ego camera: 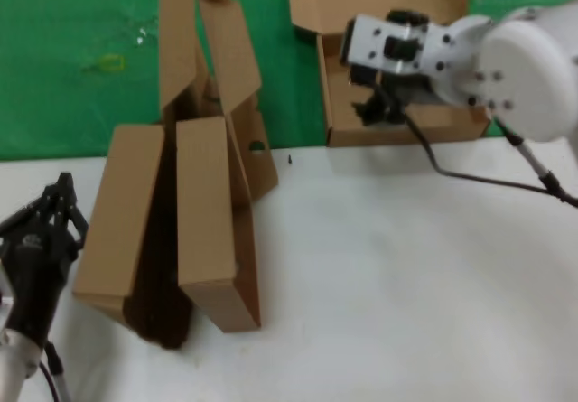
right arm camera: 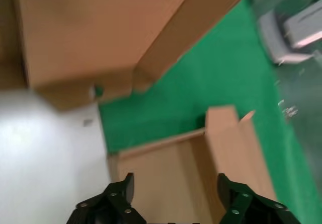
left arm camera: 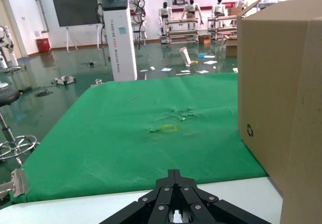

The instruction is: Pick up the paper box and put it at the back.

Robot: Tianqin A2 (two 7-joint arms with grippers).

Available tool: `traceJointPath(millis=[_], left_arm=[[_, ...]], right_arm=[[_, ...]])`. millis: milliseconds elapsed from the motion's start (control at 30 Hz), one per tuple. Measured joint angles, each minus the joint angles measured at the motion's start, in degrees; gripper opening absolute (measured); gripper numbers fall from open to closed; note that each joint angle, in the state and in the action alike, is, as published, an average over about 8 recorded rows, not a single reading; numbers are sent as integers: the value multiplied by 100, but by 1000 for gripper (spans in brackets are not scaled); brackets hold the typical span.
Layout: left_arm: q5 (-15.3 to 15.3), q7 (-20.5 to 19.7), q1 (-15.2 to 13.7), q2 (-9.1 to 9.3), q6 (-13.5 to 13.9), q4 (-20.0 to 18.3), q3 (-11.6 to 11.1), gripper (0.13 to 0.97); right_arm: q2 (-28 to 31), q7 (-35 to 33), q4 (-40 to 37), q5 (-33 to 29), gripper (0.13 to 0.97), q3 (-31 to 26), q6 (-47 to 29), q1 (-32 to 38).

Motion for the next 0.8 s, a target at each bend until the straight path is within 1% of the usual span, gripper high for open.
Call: traceJointPath(millis=[133,267,367,533,567,667,800], left_arm=[[0,0,0,0,0,0,0,143],[0,0,0,0,0,0,0,143],[0,0,0,0,0,0,0,143],[0,0,0,0,0,0,0,150],[0,0,0,0,0,0,0,151],[0,0,0,0,0,0,0,154],[0,0,0,0,0,0,0,192]], right_arm=[[236,86,713,526,601,440,142,-322],[513,152,1269,1082,601,918,393,-729],[693,160,1528,1529,674,1262,683,-1058],[856,87,1721,2234,794,1722,1275,-1557],[868,67,1735,2335,794,1779,1371,-1624],[873,4,1734,2536,840,1865,1575,-1765],[854,-116,1680,2709,900,1876,1770,-1886]])
